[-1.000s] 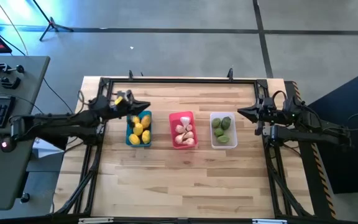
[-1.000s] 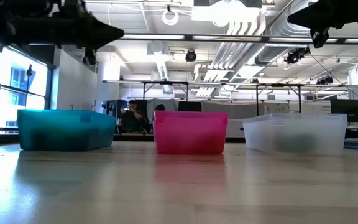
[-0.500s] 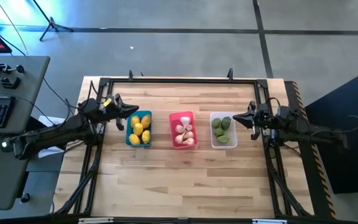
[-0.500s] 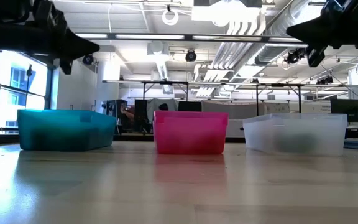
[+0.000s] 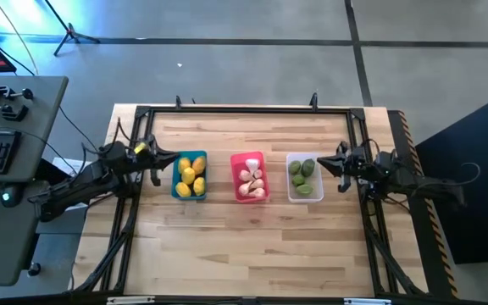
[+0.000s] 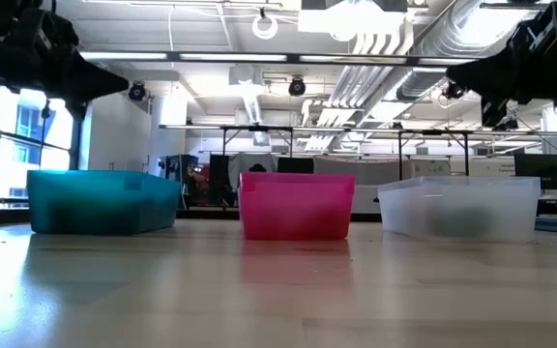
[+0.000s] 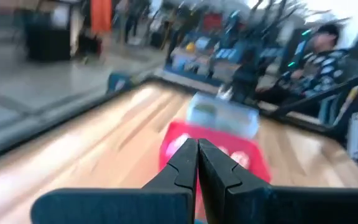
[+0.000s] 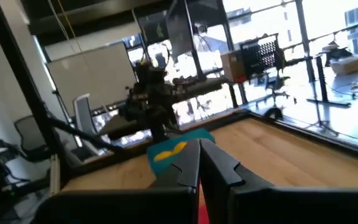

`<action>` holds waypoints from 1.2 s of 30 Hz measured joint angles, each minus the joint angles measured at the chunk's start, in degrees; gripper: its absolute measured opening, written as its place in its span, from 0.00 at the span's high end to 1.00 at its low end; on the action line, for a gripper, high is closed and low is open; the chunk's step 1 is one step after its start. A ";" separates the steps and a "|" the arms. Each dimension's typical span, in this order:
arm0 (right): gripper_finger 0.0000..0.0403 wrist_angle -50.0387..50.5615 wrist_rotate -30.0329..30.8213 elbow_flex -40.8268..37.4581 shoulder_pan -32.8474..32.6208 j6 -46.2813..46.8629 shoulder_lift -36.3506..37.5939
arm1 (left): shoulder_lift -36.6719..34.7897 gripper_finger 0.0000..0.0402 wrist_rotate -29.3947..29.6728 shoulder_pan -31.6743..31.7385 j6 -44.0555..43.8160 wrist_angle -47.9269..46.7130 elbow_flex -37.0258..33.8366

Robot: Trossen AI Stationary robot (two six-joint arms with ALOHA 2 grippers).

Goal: Sort produce into baskets
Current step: Return to Home Position

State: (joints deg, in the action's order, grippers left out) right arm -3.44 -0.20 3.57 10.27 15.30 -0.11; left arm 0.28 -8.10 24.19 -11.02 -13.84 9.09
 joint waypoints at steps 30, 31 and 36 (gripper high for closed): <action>1.00 1.88 6.66 -2.95 -1.93 4.16 -2.16 | 11.79 1.00 3.78 -2.23 -7.33 11.47 -6.92; 1.00 1.90 6.66 -2.95 -1.93 4.16 -2.16 | 11.82 1.00 3.78 -2.23 -7.31 11.45 -6.92; 1.00 1.93 6.66 -2.93 -1.93 4.16 -2.16 | 11.82 1.00 3.81 -2.23 -6.41 11.45 -6.92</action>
State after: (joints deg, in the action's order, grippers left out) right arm -1.52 6.46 0.64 8.34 19.46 -2.26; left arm 12.10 -4.29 21.96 -17.44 -2.39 2.17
